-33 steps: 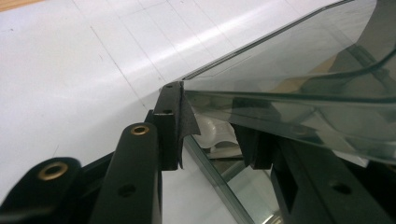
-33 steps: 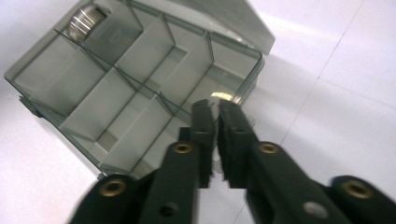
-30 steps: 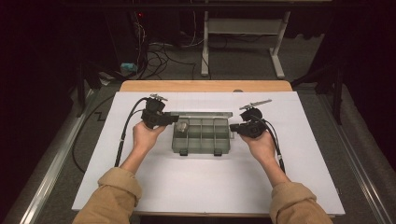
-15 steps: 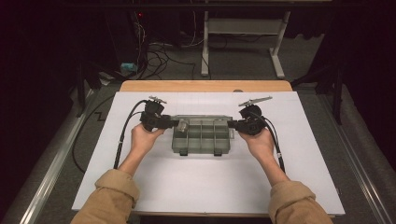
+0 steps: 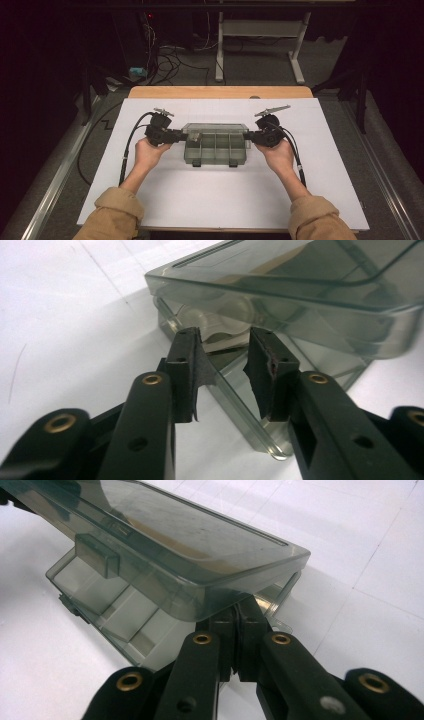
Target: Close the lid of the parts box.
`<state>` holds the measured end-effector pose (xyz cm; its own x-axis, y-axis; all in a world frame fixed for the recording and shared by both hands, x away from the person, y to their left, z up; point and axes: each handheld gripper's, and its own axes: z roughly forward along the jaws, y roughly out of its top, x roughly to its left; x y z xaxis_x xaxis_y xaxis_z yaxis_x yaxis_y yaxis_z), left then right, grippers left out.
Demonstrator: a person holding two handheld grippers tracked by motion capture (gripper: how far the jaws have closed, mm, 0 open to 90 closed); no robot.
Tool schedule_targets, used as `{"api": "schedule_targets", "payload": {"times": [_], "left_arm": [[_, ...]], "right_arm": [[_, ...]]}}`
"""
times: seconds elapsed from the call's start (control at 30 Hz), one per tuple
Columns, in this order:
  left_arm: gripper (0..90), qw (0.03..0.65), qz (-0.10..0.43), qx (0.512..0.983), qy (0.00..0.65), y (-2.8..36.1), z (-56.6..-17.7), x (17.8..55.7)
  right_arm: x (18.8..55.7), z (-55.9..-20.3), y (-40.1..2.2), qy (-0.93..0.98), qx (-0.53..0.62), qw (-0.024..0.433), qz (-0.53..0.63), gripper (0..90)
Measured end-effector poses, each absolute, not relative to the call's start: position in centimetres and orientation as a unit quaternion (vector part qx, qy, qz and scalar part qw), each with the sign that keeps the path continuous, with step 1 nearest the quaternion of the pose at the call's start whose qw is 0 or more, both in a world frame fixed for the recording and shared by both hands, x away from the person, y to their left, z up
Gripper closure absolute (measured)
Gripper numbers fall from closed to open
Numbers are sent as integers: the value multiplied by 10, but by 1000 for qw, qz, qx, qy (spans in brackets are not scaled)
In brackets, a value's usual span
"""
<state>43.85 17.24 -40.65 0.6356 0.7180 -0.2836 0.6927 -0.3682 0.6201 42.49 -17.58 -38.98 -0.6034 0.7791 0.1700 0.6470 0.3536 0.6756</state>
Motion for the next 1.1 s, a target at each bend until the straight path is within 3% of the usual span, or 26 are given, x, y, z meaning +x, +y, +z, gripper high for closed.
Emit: {"api": "schedule_targets", "payload": {"times": [0.53, 0.77, 0.93, 1.1], "left_arm": [[641, 376, 12, 819, 433, 184, -408, 429], [660, 390, 57, 795, 461, 194, -395, 431], [675, 432, 61, 787, 437, 189, -380, 426], [680, 427, 62, 801, 414, 176, -375, 419]], "right_arm": [[418, -394, -173, 827, 423, 85, 361, 884], [417, -395, -174, 828, 421, 85, 360, 885], [416, -399, -174, 831, 420, 79, 356, 885], [416, -401, -176, 832, 422, 77, 352, 884]]}}
